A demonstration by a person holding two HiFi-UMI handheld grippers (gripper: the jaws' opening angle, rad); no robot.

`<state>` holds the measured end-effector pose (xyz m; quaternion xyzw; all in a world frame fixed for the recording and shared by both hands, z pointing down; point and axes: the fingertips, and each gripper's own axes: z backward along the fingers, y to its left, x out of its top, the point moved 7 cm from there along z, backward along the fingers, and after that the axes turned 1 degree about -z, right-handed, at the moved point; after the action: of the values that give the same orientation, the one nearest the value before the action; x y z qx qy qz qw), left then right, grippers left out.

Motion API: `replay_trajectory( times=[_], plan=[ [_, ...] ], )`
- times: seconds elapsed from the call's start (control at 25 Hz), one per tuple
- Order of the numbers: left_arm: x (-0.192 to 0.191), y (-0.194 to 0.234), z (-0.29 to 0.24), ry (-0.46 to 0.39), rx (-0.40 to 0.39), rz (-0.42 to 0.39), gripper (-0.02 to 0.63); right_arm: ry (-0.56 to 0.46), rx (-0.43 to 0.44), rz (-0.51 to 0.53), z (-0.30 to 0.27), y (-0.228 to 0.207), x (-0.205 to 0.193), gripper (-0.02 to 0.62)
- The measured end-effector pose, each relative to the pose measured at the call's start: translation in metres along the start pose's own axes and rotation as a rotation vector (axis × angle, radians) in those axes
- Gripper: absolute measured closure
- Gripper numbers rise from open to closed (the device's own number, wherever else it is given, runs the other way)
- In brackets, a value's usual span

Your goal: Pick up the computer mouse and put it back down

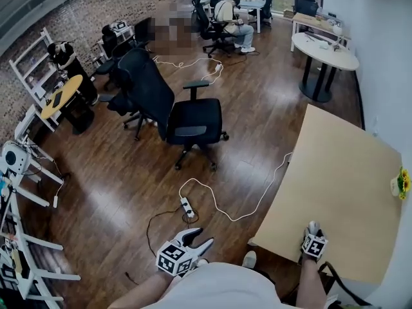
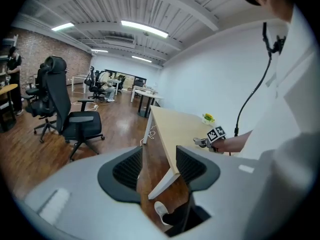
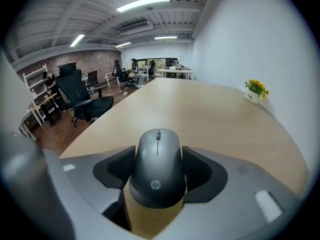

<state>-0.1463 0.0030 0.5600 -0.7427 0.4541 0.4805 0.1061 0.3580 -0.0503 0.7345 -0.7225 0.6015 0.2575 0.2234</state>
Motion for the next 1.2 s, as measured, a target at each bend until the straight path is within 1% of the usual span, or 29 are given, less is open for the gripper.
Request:
replay_trajectory(
  times=[0.12,0.2,0.36,0.48,0.64,0.68,0.72,0.76,0.92,1.2],
  plan=[
    [-0.001,0.000,0.003,-0.009,0.051,0.043,0.417,-0.008,0.014,0.035,-0.014,0.002,0.002,0.301],
    [0.000,-0.002,0.000,-0.010,0.071,0.058,0.416,-0.002,0.030,0.043,-0.022,0.006,0.004,0.301],
    [0.000,-0.005,-0.008,-0.006,0.075,0.063,0.417,0.025,0.046,0.050,-0.036,0.011,-0.001,0.299],
    [0.001,0.001,-0.009,-0.010,0.079,0.058,0.416,0.042,0.055,0.038,-0.045,0.018,-0.005,0.298],
    [0.001,0.014,-0.006,-0.001,0.070,0.053,0.417,0.051,0.087,0.013,-0.054,0.027,-0.001,0.296],
    [0.001,0.017,-0.007,0.002,0.063,0.048,0.417,0.051,0.094,0.016,-0.056,0.030,0.002,0.293],
    [0.002,0.019,-0.008,0.007,0.053,0.043,0.417,0.049,0.097,0.018,-0.056,0.033,0.005,0.257],
    [0.002,0.020,-0.010,0.012,0.040,0.036,0.416,0.043,0.096,0.018,-0.053,0.033,0.008,0.207],
    [0.006,0.021,-0.019,0.031,-0.028,0.004,0.416,-0.013,0.088,0.021,-0.014,0.038,0.013,0.198],
    [0.011,0.011,-0.040,0.060,-0.173,-0.073,0.417,-0.070,0.103,-0.031,0.063,0.055,-0.007,0.189]
  ],
)
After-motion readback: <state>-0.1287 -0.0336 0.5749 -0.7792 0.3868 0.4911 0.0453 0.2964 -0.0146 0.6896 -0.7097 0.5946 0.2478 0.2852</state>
